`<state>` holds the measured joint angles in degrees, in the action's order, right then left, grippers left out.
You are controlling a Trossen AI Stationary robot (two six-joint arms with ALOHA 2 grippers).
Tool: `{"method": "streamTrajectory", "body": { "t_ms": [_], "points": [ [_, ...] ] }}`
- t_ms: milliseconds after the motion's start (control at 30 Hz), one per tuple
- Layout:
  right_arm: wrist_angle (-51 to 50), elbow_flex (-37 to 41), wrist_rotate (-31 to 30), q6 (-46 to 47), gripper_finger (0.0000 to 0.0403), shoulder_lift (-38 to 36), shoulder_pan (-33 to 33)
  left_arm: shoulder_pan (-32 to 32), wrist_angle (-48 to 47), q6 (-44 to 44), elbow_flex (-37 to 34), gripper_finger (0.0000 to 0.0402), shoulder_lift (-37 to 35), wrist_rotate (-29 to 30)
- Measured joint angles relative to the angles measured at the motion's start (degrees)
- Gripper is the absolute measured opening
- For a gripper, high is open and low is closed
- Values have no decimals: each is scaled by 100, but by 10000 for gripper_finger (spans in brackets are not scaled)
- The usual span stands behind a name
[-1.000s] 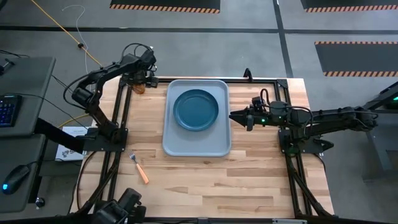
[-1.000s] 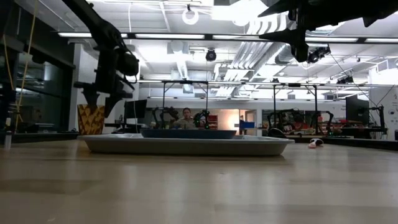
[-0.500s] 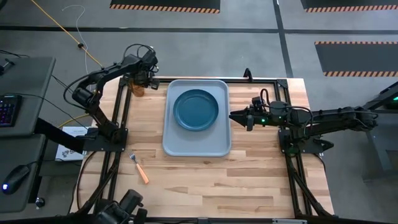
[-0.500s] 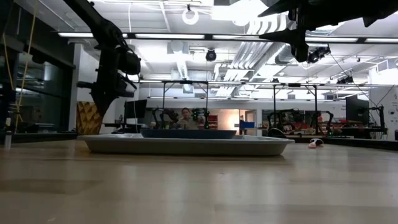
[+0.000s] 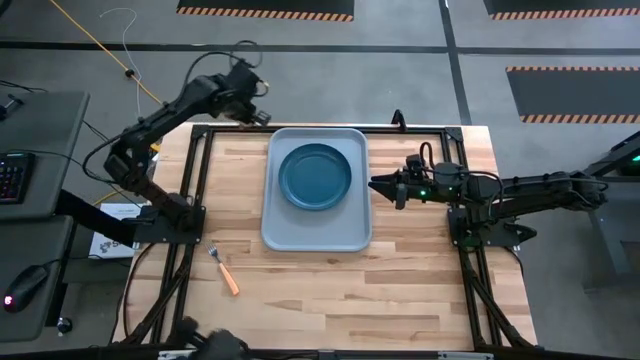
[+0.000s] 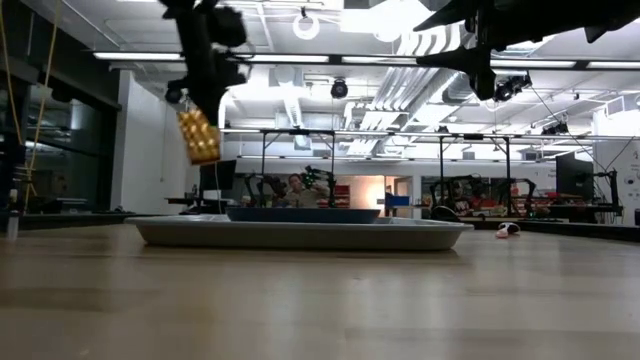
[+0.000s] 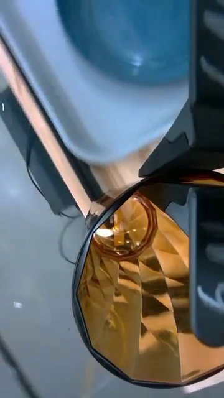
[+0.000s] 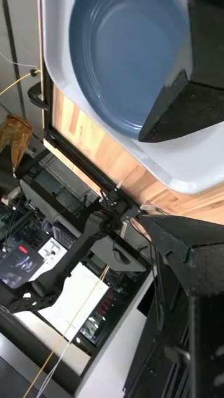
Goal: Pick and place plate/cup/fork/spoon on tray
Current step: Put the brown glass on the top left side of the light blue tray
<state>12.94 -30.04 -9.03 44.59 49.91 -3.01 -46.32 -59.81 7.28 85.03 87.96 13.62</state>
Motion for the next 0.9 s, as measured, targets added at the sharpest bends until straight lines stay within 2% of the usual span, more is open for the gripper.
{"method": "streamTrajectory", "body": {
  "t_ms": [200,400,600,800,900],
  "points": [
    [10,0,4,-90,193,0,0,1040,-30,-49,544,3,722,262],
    [19,0,9,-113,193,0,1,1591,-46,-56,879,2,1684,355],
    [20,0,109,-94,193,0,2,1668,-31,-20,920,2,2199,401],
    [19,0,109,40,193,0,2,1505,49,-93,919,2,2335,658],
    [21,0,107,40,193,0,2,1437,248,-23,883,1,2383,543]
  ]
}}
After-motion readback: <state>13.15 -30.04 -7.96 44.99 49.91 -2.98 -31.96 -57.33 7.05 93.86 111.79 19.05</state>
